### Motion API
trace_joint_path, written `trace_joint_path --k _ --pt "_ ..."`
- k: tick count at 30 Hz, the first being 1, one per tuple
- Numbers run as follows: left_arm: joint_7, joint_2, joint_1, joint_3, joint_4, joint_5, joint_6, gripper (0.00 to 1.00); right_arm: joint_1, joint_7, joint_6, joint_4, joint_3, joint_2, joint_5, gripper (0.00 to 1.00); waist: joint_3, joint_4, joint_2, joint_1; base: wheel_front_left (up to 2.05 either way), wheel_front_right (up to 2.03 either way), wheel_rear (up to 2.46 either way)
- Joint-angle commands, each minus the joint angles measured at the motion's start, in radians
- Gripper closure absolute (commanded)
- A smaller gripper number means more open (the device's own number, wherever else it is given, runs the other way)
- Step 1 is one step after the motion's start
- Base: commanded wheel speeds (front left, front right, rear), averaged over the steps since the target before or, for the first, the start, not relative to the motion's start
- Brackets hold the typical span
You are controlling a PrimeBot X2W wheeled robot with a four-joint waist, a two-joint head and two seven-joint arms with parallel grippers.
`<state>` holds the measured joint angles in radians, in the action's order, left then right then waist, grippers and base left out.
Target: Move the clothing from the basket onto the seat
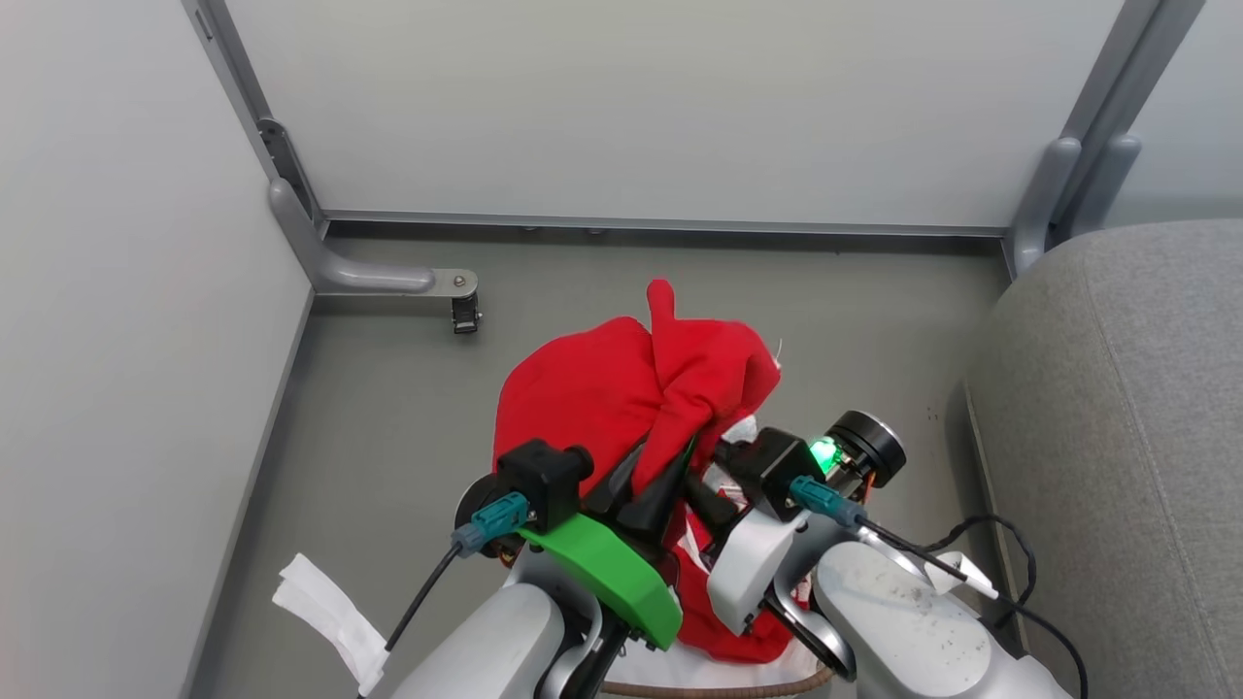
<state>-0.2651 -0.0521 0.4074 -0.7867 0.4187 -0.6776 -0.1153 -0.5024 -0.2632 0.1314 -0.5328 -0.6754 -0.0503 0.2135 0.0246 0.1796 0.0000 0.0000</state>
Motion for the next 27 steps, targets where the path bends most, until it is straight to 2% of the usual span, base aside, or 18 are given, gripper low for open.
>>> trace_joint_path --k 1,3,4,5,6,14,20,27 --pt "0.001 0.001 0.012 -0.008 0.003 -0.003 0.003 1.0 -0.007 -0.002 -0.001 0.004 0.01 -0.001 0.013 1.0 -0.001 0.005 0.0 0.0 0.0 0.0 0.0" --pt "0.001 0.0 0.012 -0.003 0.005 0.006 0.01 1.0 0.003 -0.002 -0.002 0.009 0.03 -0.003 0.02 1.0 0.001 0.006 0.0 0.0 0.0 0.0 0.0" --pt "0.001 0.0 0.011 0.0 0.008 0.013 0.012 0.89 0.008 -0.002 -0.002 0.01 0.039 -0.003 0.023 1.0 0.001 0.005 0.0 0.0 0.0 0.0 0.0" --pt "0.001 -0.002 0.01 0.004 0.009 0.018 0.014 0.56 0.011 -0.002 -0.002 0.014 0.046 -0.003 0.025 1.0 0.001 0.003 0.0 0.0 0.0 0.0 0.0" --pt "0.001 -0.002 0.007 0.011 0.009 0.024 0.016 0.0 0.015 -0.002 -0.002 0.018 0.056 -0.004 0.025 1.0 0.003 -0.001 0.0 0.0 0.0 0.0 0.0" --pt "0.001 -0.012 -0.021 0.062 0.006 0.116 0.014 0.0 0.065 -0.002 -0.002 0.032 0.162 -0.004 0.004 1.0 0.016 -0.089 0.0 0.0 0.0 0.0 0.0" --pt "0.001 -0.02 -0.039 0.109 0.0 0.182 0.004 0.0 0.102 -0.002 -0.001 0.049 0.243 -0.002 -0.024 1.0 0.042 -0.215 0.0 0.0 0.0 0.0 0.0" --pt "0.001 -0.023 -0.06 0.15 -0.02 0.26 -0.007 0.0 0.141 -0.002 -0.001 0.087 0.306 -0.002 -0.039 1.0 0.07 -0.395 0.0 0.0 0.0 0.0 0.0"
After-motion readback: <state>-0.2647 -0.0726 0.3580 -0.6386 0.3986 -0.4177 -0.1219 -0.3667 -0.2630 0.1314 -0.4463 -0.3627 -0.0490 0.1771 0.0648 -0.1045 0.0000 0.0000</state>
